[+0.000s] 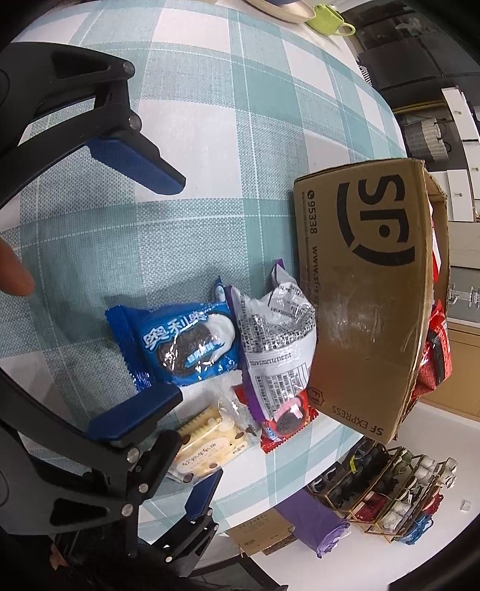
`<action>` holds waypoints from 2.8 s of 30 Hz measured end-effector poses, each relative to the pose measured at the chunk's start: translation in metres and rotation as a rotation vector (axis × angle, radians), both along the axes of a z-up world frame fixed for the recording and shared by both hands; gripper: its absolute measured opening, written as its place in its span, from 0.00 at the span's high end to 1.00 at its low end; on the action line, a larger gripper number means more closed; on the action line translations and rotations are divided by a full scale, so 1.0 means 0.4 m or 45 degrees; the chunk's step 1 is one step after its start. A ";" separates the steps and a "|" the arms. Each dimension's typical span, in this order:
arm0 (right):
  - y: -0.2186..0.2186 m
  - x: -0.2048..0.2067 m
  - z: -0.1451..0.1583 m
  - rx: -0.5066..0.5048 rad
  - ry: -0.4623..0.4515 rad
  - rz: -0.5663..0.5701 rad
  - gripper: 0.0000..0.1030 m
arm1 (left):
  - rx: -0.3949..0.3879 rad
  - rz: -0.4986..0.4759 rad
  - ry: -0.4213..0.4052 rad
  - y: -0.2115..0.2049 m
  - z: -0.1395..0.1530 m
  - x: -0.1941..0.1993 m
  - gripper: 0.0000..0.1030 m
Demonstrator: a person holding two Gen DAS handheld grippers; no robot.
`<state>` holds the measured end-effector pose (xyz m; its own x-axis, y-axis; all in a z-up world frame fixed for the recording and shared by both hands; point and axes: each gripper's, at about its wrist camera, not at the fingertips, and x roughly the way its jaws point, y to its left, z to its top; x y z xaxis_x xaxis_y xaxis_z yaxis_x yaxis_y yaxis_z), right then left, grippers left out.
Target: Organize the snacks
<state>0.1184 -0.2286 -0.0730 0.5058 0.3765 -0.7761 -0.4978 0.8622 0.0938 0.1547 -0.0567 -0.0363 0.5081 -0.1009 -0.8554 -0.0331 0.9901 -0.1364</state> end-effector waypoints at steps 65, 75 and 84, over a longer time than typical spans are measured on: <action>-0.023 -0.033 0.228 0.107 -0.277 -0.034 0.43 | -0.045 -0.028 -0.344 0.054 0.225 -0.073 0.59; -0.004 0.024 0.282 0.152 -0.320 -0.017 0.43 | -0.034 -0.002 -0.405 0.090 0.282 -0.032 0.59; 0.017 0.103 0.311 0.192 -0.342 -0.027 0.43 | 0.002 0.014 -0.455 0.111 0.332 0.015 0.59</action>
<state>0.1595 -0.2217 0.0513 0.6942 0.4645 -0.5498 -0.5040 0.8591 0.0894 0.1608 -0.0122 0.0965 0.7762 -0.0925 -0.6237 0.0060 0.9902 -0.1394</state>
